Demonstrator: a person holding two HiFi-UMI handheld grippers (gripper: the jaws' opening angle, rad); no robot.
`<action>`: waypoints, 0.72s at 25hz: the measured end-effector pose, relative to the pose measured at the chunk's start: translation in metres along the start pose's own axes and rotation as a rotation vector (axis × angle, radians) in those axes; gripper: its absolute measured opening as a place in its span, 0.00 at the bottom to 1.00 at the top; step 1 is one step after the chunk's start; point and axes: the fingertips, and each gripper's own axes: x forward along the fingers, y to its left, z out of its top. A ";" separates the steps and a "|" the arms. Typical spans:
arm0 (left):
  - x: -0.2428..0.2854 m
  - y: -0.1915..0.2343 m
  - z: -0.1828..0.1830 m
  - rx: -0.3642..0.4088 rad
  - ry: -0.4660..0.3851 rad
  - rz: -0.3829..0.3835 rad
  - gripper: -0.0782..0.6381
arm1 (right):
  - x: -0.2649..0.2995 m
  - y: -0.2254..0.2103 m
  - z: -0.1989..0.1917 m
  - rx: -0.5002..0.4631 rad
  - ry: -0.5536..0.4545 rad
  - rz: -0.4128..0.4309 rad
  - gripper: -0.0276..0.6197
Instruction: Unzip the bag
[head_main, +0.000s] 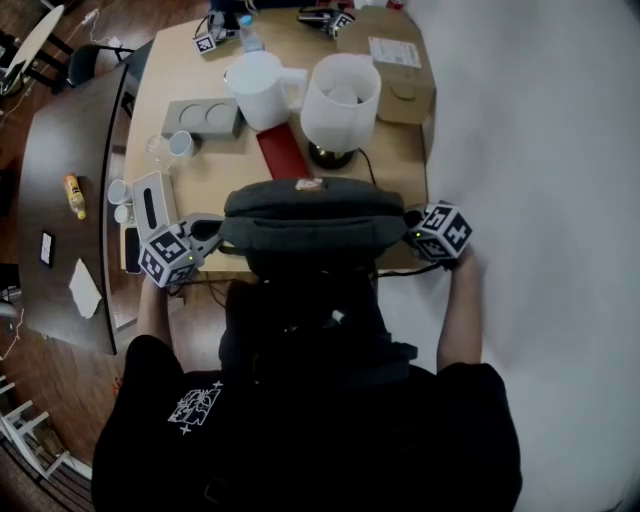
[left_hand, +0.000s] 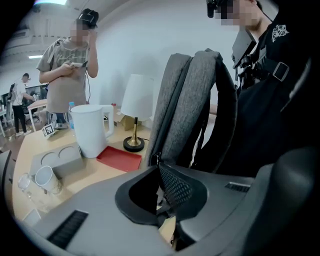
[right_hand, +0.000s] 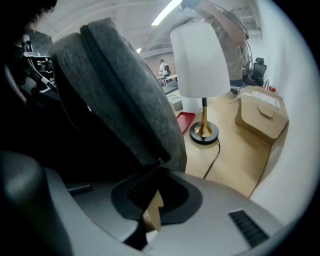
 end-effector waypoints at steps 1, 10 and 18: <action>0.003 0.001 -0.004 -0.007 0.002 0.004 0.11 | 0.005 -0.001 -0.001 0.016 -0.010 0.012 0.06; 0.017 0.005 -0.022 -0.060 -0.017 0.014 0.11 | 0.017 -0.003 -0.006 0.049 -0.017 0.030 0.06; 0.010 0.004 -0.018 -0.014 -0.021 0.083 0.12 | 0.004 0.001 -0.007 -0.005 -0.044 -0.065 0.07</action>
